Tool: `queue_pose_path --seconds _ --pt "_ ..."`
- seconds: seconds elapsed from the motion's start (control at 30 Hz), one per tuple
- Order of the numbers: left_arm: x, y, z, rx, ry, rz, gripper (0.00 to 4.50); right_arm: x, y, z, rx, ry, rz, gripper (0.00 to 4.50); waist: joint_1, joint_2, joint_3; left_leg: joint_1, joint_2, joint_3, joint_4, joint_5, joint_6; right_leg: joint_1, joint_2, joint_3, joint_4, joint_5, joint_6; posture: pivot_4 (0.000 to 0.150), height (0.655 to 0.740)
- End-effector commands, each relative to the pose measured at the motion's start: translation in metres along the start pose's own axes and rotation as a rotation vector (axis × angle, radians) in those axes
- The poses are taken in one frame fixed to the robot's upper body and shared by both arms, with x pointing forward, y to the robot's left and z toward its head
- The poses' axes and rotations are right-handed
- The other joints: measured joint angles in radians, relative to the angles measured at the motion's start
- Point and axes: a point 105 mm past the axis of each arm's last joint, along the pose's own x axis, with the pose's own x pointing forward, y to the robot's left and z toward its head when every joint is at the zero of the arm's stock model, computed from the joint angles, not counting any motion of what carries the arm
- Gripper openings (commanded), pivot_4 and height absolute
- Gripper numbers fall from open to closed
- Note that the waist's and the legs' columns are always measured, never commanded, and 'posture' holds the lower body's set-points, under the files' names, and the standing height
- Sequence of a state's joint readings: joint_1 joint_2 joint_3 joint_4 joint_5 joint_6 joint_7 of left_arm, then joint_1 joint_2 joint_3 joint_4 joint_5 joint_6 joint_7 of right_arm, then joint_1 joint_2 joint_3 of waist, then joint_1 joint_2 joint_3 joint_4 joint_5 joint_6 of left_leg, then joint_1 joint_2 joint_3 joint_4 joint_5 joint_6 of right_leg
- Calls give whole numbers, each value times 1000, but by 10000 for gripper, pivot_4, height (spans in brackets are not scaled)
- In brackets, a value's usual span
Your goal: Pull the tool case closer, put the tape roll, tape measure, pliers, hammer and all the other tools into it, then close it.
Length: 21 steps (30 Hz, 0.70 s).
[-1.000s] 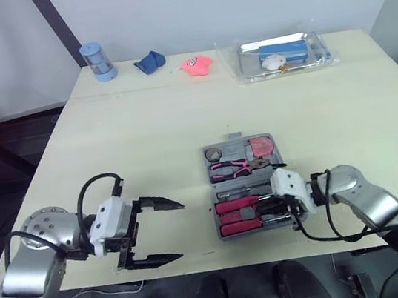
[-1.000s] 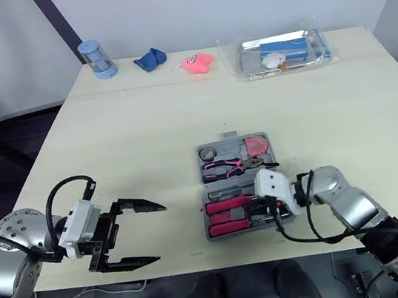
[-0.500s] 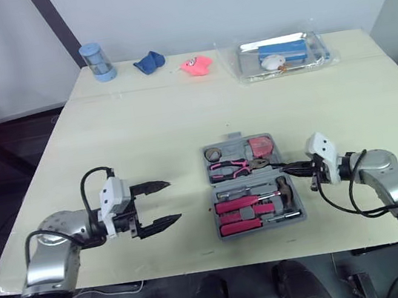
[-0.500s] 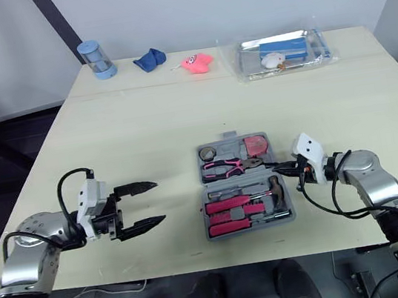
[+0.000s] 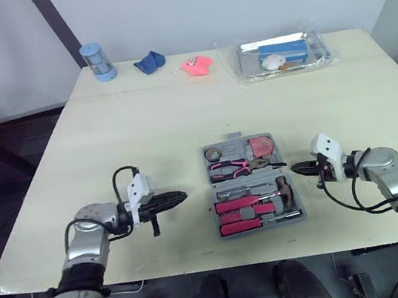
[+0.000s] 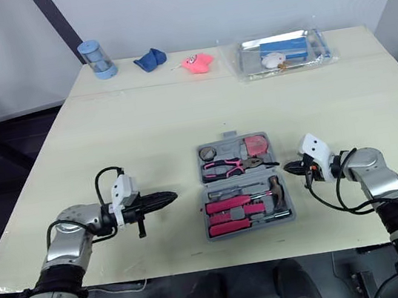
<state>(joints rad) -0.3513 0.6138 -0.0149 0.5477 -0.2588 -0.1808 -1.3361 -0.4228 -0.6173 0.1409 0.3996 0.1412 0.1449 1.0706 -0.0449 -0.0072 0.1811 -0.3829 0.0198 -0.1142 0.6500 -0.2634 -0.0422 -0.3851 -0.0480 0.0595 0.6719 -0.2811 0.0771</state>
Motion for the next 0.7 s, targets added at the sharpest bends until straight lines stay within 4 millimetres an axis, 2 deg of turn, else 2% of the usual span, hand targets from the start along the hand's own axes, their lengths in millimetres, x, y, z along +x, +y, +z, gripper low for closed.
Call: queue_pose_path --seconds 0.03,0.33,0.7 --pt "10 5 -2 22 15 -13 1054 1 -4 12 -39 -30 -6 0 0 0 0 0 0 0 0 0 0 0 0 0 0 0 0 1500 7400" --pt "29 7 -9 15 48 -37 1054 16 0 15 -43 -41 23 0 -3 0 0 0 0 0 1 0 0 0 0 0 1 0 0 1500 7400" --pt "49 6 -12 -12 54 -53 1054 20 6 11 -43 -18 50 0 -2 0 0 0 -1 0 1 0 0 0 0 0 2 0 0 1500 7400"
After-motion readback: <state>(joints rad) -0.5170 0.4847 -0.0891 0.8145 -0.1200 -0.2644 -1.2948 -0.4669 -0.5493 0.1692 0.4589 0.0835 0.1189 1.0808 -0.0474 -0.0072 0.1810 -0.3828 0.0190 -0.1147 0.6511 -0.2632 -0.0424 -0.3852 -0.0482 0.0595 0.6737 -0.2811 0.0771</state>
